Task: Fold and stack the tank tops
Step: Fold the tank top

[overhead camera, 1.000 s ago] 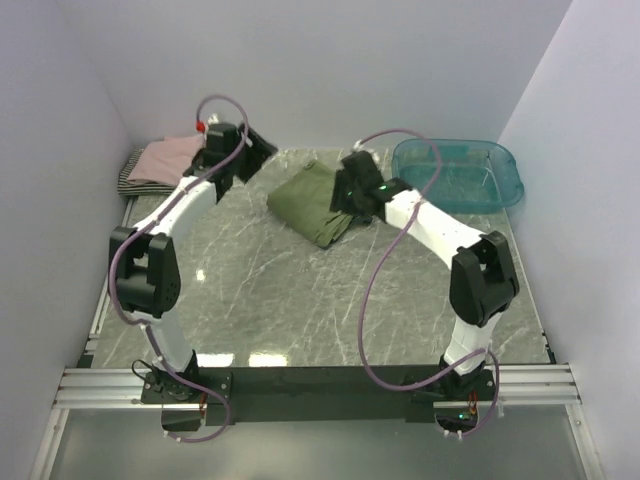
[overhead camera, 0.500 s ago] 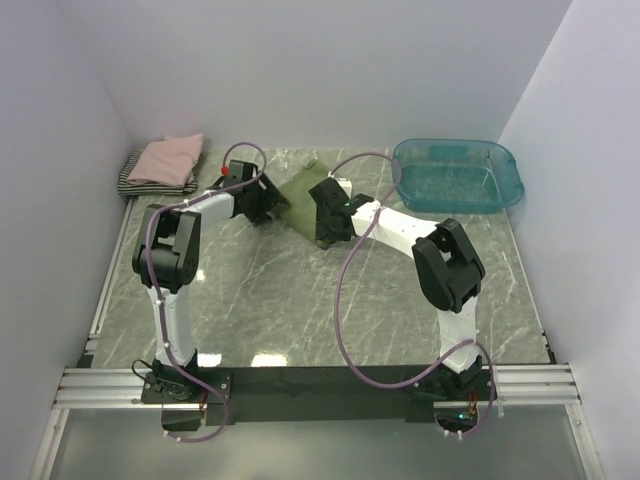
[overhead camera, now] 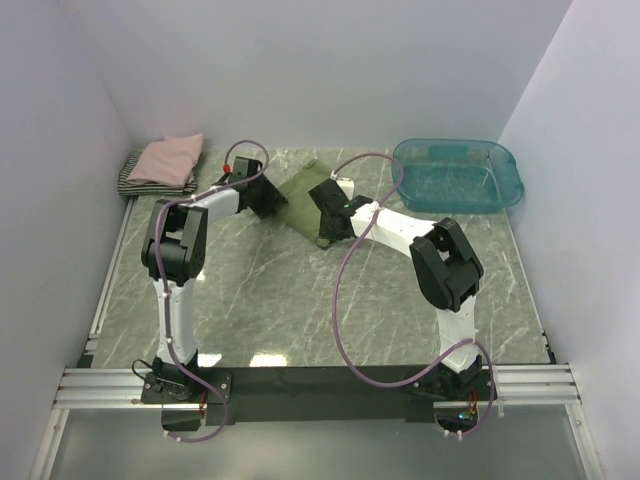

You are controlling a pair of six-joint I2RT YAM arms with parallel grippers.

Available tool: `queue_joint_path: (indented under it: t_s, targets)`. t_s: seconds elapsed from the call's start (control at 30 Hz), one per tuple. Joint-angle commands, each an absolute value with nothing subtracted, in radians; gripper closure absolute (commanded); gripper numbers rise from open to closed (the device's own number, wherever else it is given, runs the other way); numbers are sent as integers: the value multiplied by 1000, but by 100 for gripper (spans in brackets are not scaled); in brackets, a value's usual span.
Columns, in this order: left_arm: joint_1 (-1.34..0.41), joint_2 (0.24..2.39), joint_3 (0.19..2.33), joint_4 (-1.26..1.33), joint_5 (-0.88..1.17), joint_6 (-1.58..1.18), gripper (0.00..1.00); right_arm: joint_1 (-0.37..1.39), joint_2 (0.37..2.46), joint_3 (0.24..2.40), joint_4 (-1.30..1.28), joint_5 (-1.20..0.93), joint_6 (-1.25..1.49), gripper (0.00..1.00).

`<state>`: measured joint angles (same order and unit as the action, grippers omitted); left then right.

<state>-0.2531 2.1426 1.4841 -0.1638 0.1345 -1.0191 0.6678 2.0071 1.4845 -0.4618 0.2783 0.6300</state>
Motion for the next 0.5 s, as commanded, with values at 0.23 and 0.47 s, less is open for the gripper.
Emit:
queue_joint_path:
  t_s: [0.23,0.47]
  targets:
    - [-259,2192,1555,-221,20,-1032,90,669,1898,1321,-396,351,643,100]
    - [-242,2125,1539,-235,3,-1006,98,666,1766,1147,-331,334,654,100]
